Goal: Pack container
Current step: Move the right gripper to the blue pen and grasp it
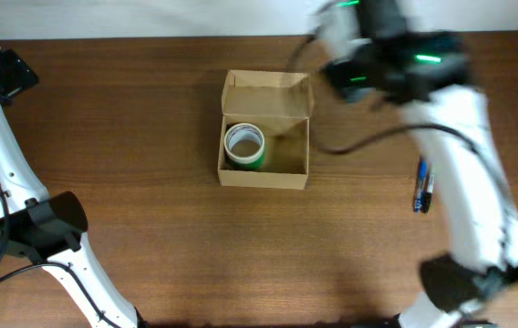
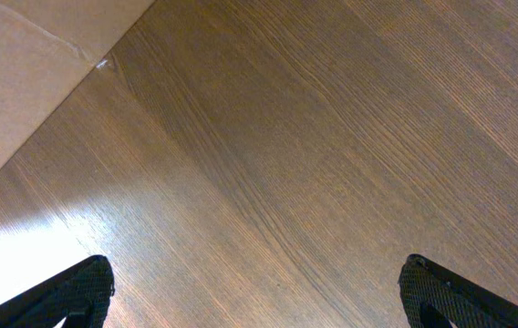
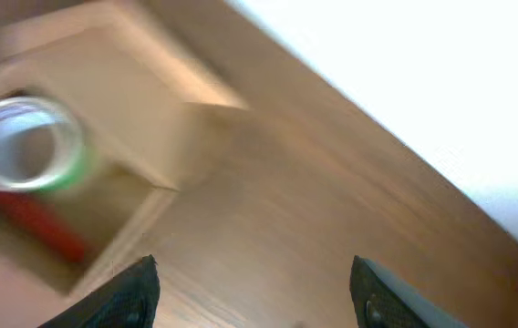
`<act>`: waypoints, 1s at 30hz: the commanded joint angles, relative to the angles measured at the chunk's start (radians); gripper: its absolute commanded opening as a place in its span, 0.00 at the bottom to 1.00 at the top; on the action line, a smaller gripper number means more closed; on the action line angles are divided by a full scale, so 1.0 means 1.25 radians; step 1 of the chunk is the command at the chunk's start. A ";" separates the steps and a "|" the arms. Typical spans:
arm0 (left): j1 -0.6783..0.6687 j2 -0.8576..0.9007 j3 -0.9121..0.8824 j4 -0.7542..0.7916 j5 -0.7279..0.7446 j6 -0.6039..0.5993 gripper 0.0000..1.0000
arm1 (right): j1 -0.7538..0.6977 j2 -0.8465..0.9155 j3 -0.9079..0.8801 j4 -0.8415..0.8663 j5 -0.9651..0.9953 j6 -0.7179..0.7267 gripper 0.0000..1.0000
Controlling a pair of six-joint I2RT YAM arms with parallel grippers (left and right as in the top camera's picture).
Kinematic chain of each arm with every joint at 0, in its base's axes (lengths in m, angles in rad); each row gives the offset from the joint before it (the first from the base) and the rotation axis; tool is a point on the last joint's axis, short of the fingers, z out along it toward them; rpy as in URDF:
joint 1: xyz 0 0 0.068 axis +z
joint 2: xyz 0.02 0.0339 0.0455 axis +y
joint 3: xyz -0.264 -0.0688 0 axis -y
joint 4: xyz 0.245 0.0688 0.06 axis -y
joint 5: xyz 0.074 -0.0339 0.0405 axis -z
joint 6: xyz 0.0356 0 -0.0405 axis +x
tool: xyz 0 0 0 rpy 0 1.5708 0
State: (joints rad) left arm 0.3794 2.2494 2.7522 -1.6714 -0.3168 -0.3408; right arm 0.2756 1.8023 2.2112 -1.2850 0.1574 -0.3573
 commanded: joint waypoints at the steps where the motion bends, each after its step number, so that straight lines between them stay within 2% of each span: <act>1: 0.005 -0.022 -0.004 0.002 0.003 -0.011 1.00 | -0.111 -0.049 -0.058 -0.018 0.068 0.161 0.68; 3: 0.005 -0.022 -0.004 0.002 0.003 -0.011 1.00 | -0.191 -0.055 -0.073 -0.064 0.027 0.225 0.68; 5: 0.005 -0.022 -0.004 0.002 0.004 -0.011 1.00 | -0.262 -0.053 -0.107 -0.102 -0.049 0.269 0.79; 7: 0.005 -0.022 -0.004 0.002 0.003 -0.011 1.00 | -0.315 -0.053 -0.175 -0.124 -0.118 0.280 0.82; 9: 0.005 -0.022 -0.004 0.002 0.003 -0.011 1.00 | -0.340 -0.053 -0.251 -0.114 -0.120 0.288 0.83; 16: 0.005 -0.022 -0.004 0.002 0.003 -0.011 1.00 | -0.358 -0.050 -0.575 0.103 -0.124 0.324 0.82; 19: 0.005 -0.022 -0.004 0.002 0.003 -0.011 1.00 | -0.362 -0.044 -0.671 0.177 -0.126 0.355 0.71; 30: 0.005 -0.022 -0.004 0.002 0.003 -0.011 1.00 | -0.432 0.001 -0.755 0.221 -0.147 0.377 0.72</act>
State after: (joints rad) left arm 0.3794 2.2494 2.7522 -1.6714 -0.3168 -0.3408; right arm -0.2527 1.7866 1.2846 -1.0164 0.0017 0.0948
